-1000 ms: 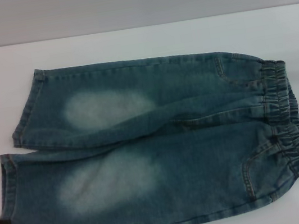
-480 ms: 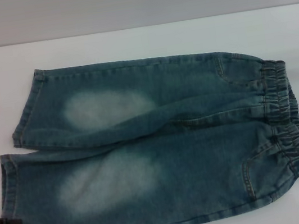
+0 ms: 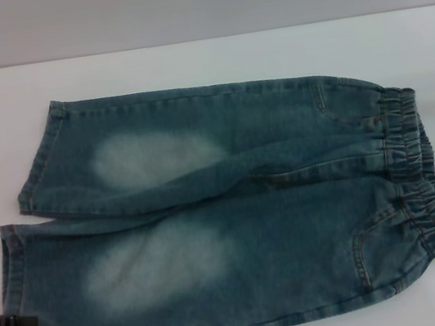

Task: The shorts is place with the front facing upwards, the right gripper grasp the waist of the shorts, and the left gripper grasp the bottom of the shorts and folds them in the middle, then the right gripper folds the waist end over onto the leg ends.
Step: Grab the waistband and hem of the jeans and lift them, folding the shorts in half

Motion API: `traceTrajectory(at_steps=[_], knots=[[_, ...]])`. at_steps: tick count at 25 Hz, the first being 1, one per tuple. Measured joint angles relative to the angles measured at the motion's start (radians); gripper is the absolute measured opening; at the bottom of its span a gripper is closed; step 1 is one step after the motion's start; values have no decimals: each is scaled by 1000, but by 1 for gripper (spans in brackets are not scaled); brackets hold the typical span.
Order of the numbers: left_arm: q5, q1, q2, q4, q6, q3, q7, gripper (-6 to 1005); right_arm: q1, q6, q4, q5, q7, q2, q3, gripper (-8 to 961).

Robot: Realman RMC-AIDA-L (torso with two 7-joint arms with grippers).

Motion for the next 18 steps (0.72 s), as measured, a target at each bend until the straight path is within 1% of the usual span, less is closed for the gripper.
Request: traceTrajectory(at_steps=[9, 14, 18], knots=[[0, -2, -3, 0, -2, -1, 3, 770, -4, 0, 5, 0, 0, 1, 0, 505], [0, -15, -6, 0, 6, -3, -11, 768, -9, 0, 6, 0, 0, 1, 0, 505], [0, -28, -16, -1, 7, 1, -18, 767, -12, -1, 6, 0, 3, 2, 1, 504]])
